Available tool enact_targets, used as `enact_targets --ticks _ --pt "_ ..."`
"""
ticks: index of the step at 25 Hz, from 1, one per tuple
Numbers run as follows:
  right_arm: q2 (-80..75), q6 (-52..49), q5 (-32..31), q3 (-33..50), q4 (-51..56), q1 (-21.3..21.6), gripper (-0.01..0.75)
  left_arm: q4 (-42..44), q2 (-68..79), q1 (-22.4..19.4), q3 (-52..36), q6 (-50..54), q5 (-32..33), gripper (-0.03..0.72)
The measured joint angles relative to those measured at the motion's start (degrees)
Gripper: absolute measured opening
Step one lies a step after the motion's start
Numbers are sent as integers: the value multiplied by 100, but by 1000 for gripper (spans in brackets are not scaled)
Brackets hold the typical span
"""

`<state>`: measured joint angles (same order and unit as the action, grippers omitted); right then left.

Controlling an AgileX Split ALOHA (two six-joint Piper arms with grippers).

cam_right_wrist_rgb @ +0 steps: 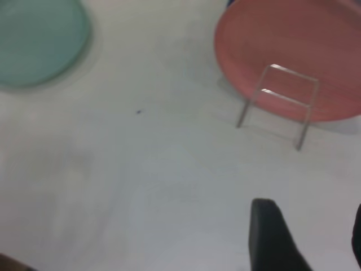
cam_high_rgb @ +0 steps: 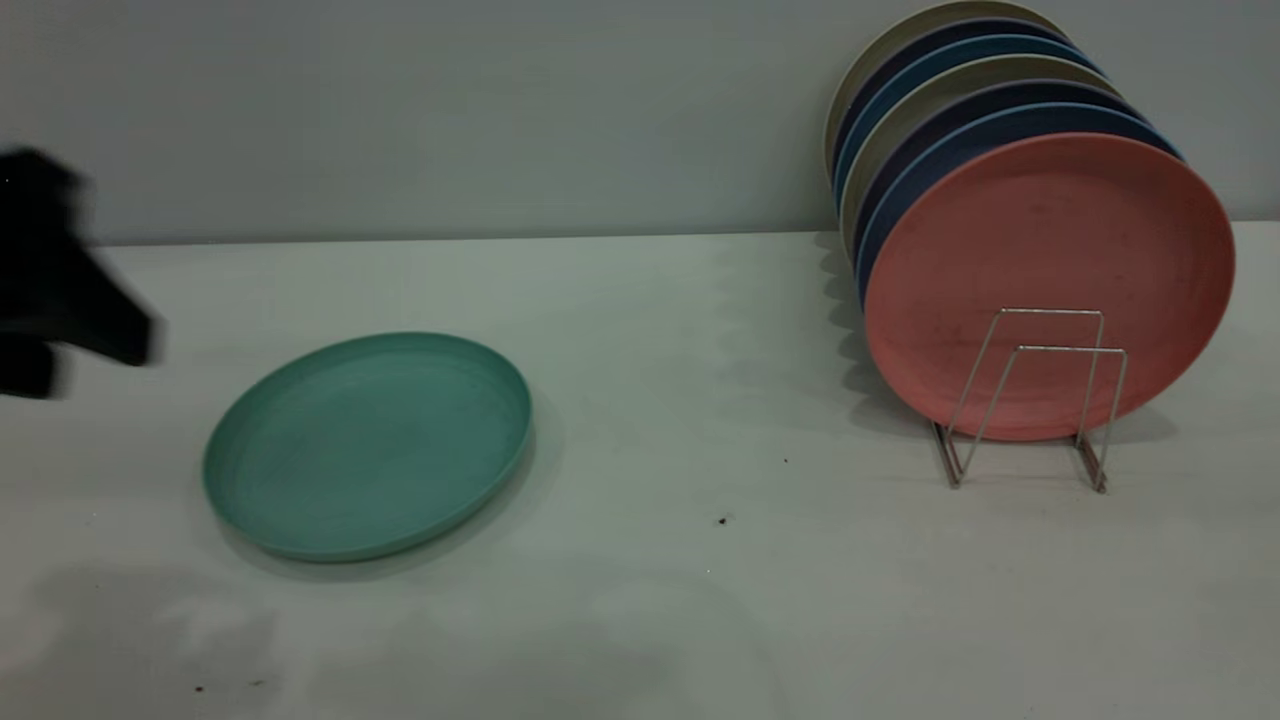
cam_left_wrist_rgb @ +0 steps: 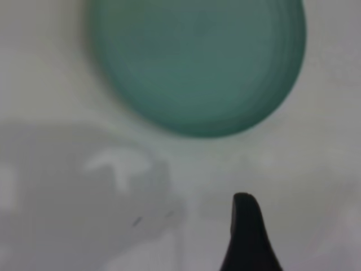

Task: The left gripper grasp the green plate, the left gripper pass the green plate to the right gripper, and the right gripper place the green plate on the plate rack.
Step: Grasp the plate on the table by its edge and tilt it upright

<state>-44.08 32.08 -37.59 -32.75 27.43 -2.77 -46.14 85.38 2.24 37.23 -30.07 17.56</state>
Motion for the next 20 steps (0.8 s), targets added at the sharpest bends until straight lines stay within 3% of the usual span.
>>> enact_targets --ticks 6,9,15,20 --pt "-261 148 66 -6 165 0 377 -2991 2240 -484 879 -2720 348 520" --pt "-261 148 66 -6 170 0 377 -3946 2753 -804 908 -3597 448 520" --pt "-261 148 81 -6 170 0 377 -4426 2815 -1414 934 -4048 506 520" --pt "-261 150 94 -6 172 0 377 -4386 3084 -2141 950 -4104 1082 520"
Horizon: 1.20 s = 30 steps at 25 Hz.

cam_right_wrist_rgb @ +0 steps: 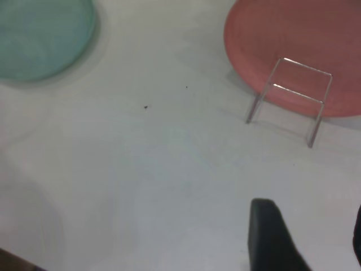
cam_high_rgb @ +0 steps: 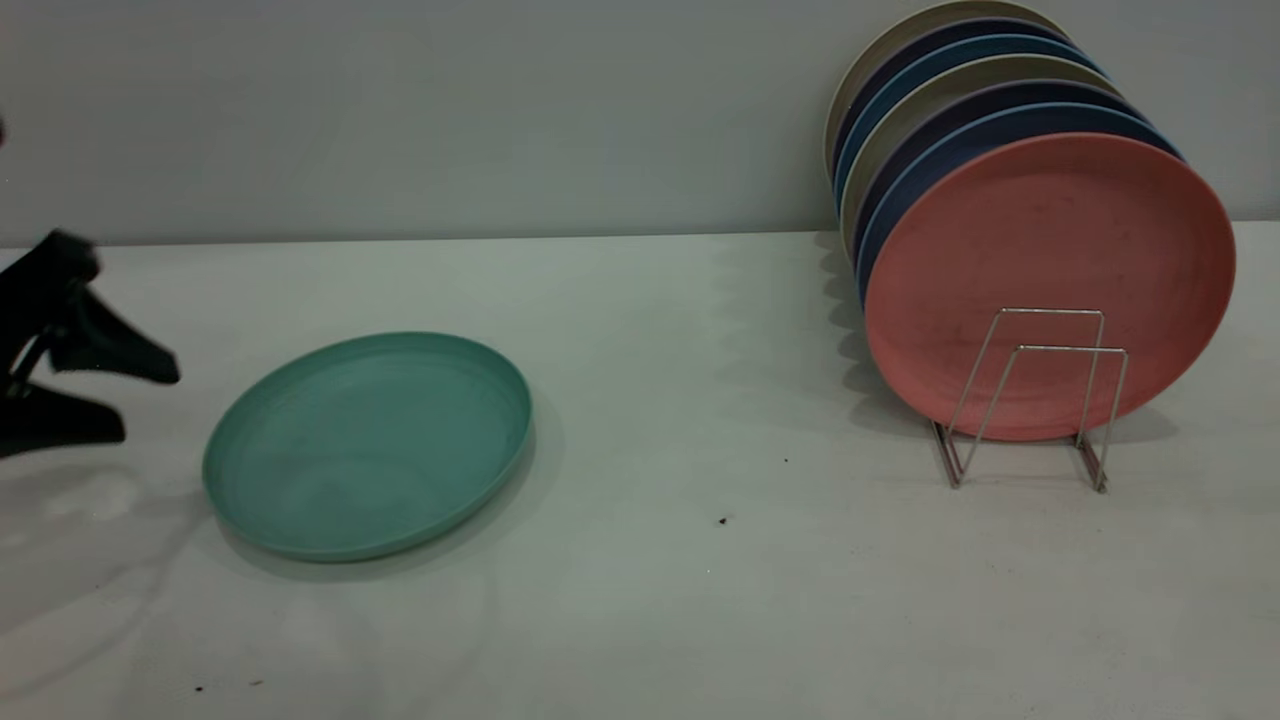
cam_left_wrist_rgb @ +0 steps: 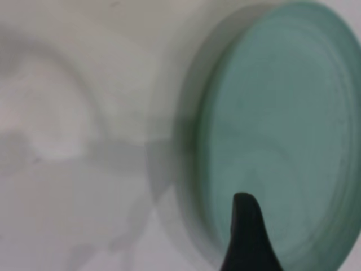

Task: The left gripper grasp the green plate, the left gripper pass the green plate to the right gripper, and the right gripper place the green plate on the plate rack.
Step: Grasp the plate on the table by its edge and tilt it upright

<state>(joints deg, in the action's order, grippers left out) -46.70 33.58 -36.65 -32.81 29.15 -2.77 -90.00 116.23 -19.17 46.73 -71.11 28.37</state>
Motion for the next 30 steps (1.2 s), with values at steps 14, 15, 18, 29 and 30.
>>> enact_targets --ticks 14,15,18,29,30 --pt "0 5 11 0 10 0 377 -711 1073 -45 151 -852 436 520" --pt "0 5 17 0 10 0 377 -742 1171 -45 199 -867 468 519" --pt "0 0 24 0 10 0 377 -763 1444 -43 371 -884 568 515" --pt "0 0 36 0 10 0 377 -816 1730 242 583 -884 746 228" --pt "0 0 36 0 10 0 377 -816 1730 242 583 -884 741 169"
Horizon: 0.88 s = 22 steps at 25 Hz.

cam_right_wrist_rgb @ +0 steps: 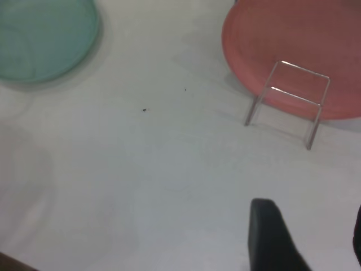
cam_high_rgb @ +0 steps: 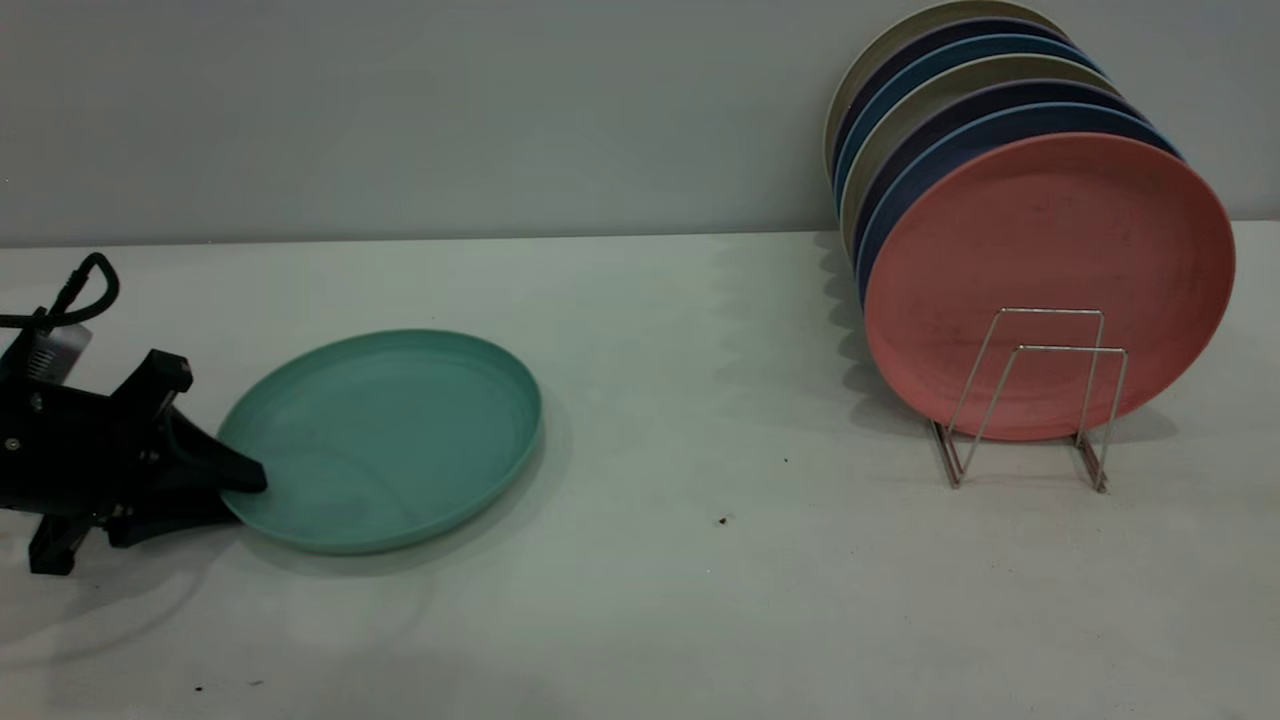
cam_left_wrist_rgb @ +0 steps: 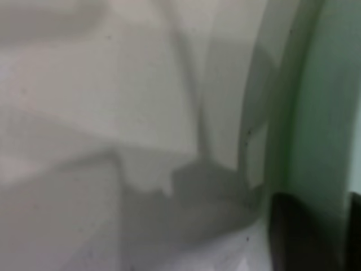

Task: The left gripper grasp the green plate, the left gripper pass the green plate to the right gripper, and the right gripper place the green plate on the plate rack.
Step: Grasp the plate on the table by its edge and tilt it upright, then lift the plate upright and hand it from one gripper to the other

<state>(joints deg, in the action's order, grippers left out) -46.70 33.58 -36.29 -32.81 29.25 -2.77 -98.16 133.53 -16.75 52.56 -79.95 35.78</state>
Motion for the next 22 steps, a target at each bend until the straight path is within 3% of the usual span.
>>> enact_targets --ticks 1,4,13,22 --pt "0 0 0 0 0 0 377 0 0 0 0 0 1 103" --pt "0 0 -22 0 64 0 377 30 0 0 7 -57 -20 25" --pt "-618 363 80 0 1291 0 377 479 -662 128 403 -193 -109 16" --pt "-2483 3137 381 -11 3981 0 343 1283 -1106 1480 496 97 -449 15"
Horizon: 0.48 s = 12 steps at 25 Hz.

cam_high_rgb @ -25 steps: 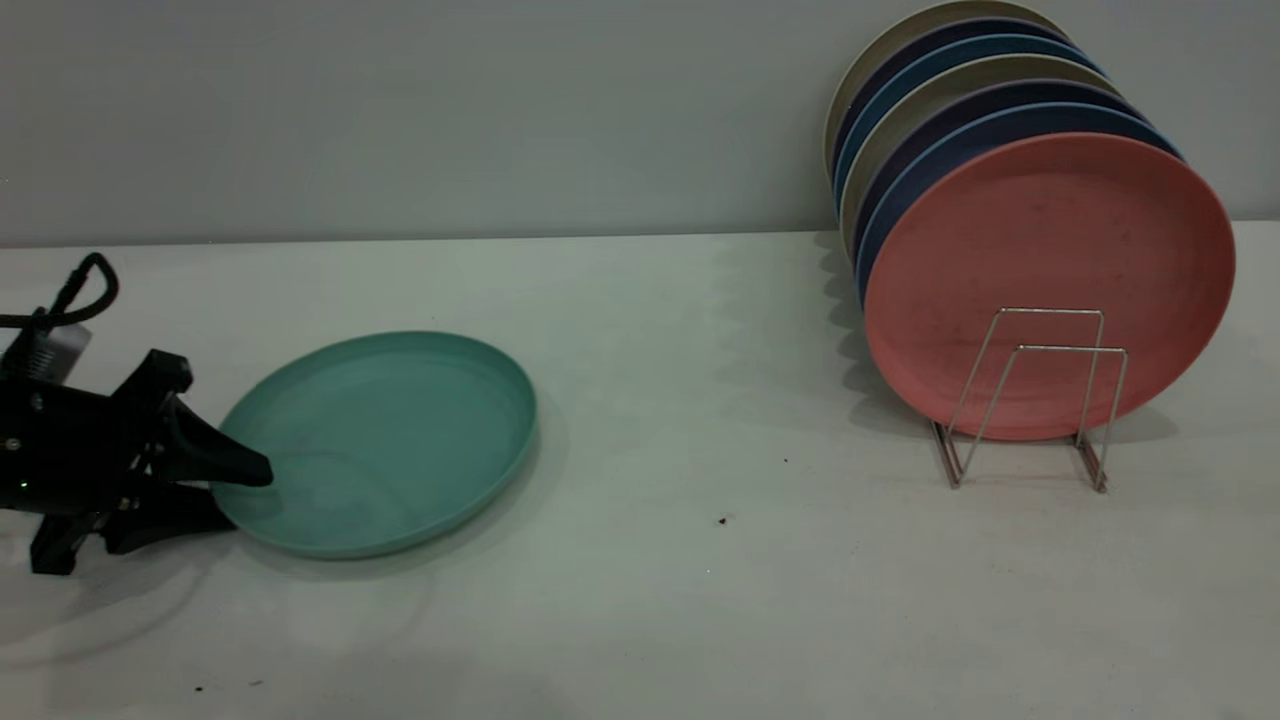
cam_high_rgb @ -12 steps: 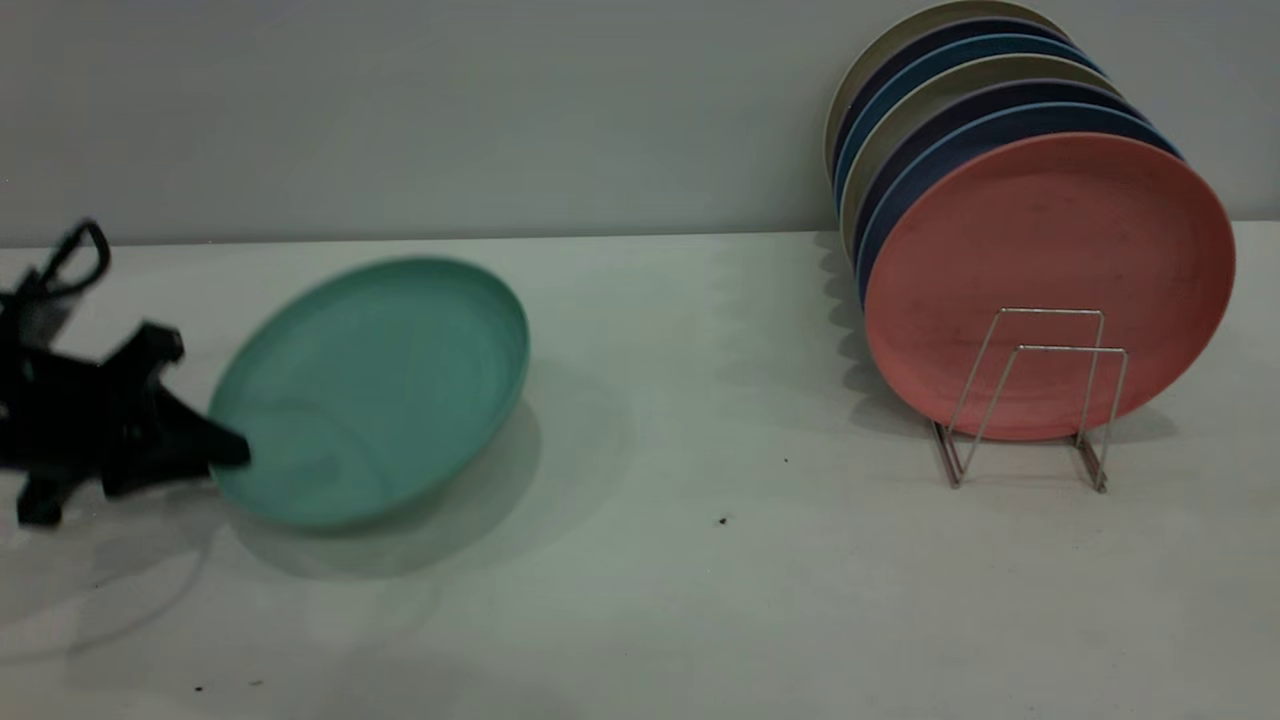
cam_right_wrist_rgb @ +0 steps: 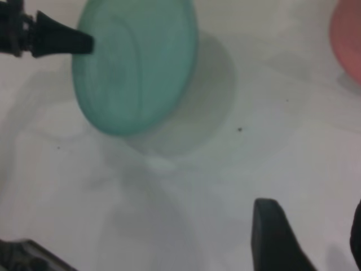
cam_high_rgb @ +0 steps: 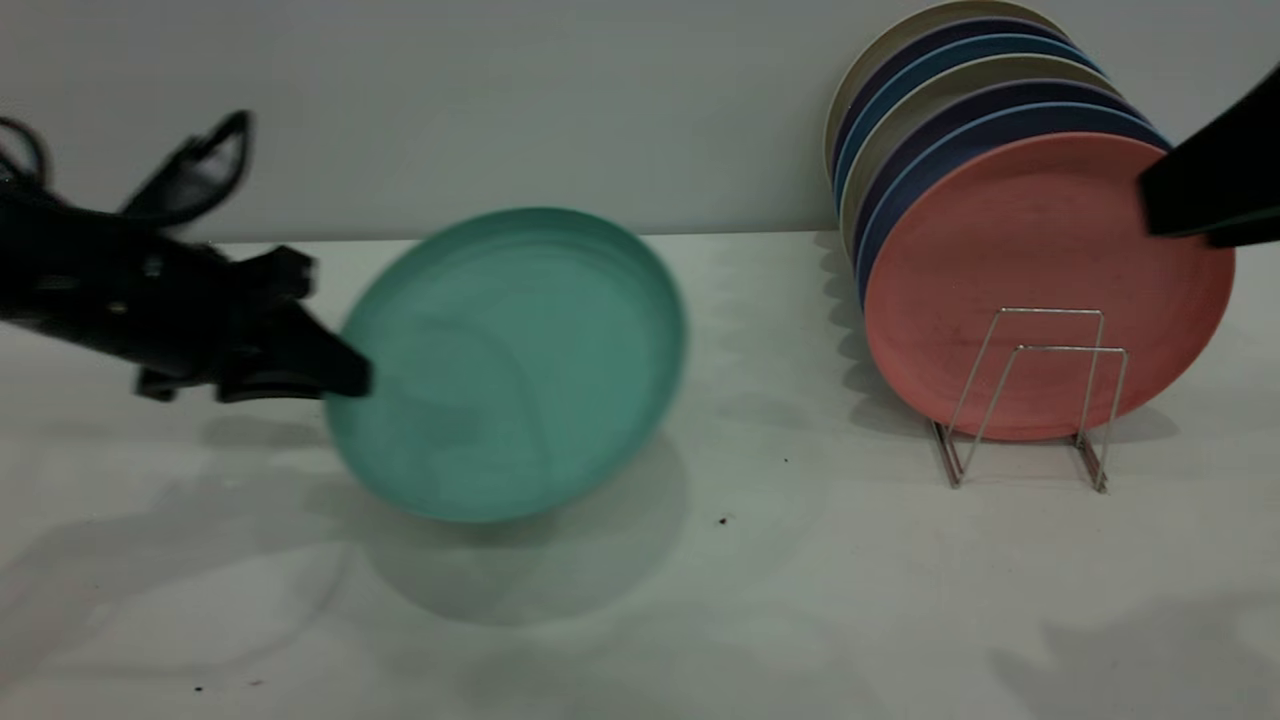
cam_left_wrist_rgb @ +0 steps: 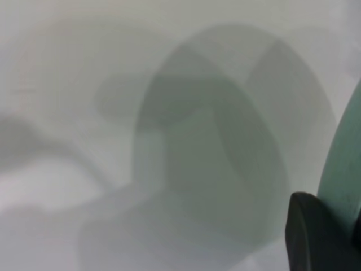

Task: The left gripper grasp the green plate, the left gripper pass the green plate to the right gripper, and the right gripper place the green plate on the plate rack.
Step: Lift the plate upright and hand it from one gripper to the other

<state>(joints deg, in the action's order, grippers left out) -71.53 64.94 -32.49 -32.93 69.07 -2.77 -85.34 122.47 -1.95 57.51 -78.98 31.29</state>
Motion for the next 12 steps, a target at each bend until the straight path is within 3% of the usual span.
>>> enact_targets --ticks 6,12 --pt "-1320 1760 -52 -35 1737 0 306 13 -6 724 0 193 2 15" --pt "-2320 2648 -336 -41 2613 0 303 -127 -6 1266 0 223 147 15"
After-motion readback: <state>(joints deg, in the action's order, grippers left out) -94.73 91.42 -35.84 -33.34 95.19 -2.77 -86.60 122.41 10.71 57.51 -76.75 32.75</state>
